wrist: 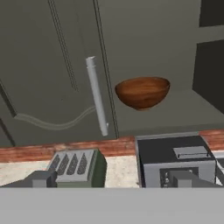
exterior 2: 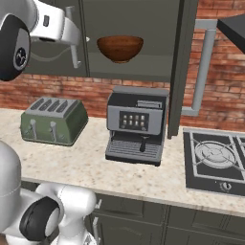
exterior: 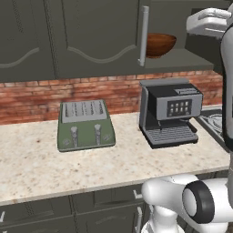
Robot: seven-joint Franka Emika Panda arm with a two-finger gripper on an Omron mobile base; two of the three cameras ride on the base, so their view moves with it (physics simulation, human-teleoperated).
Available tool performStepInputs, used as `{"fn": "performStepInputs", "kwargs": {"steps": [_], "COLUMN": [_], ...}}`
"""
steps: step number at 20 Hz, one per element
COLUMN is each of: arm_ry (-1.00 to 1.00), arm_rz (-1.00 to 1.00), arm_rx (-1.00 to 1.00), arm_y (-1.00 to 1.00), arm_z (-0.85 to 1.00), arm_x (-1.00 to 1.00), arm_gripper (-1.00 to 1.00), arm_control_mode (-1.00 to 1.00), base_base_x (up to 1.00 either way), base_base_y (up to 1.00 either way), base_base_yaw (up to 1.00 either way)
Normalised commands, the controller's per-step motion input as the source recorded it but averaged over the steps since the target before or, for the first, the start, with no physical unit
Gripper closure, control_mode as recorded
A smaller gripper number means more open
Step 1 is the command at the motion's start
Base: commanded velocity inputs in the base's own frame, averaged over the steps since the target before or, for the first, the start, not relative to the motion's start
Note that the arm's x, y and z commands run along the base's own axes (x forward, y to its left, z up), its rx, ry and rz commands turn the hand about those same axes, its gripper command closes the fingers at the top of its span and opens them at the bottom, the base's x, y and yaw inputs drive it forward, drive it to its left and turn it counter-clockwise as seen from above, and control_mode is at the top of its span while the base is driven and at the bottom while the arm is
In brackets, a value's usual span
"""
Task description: Move the bowls from the cabinet to the plates on the dining table.
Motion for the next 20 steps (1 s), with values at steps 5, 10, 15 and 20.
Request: {"fn": "performStepInputs", "kwargs": {"steps": [5,10,15,20], "arm_ry": [0.03,-0.05,-0.11,-0.11], "arm_rz": [0.07,0.06,0.04,0.02], "arm_rx": [-0.03,-0.02,-0.01,-0.05], "arm_y": [0.29,0.23,0.11,0.11], "arm_z": [-0.17,-0.17,-0.08,-0.17], "arm_x": [-0.02,-0.06,0.11,0.27], "arm_gripper": [-1.0,-1.0,-1.0,-1.0], "arm_control_mode": [-1.0,-1.0,-1.0,-1.0], "base_base_x": [0.0,0.0,0.0,0.0], "base_base_y": [0.0,0.0,0.0,0.0], "base_base_yaw": [0.0,0.0,0.0,0.0]}}
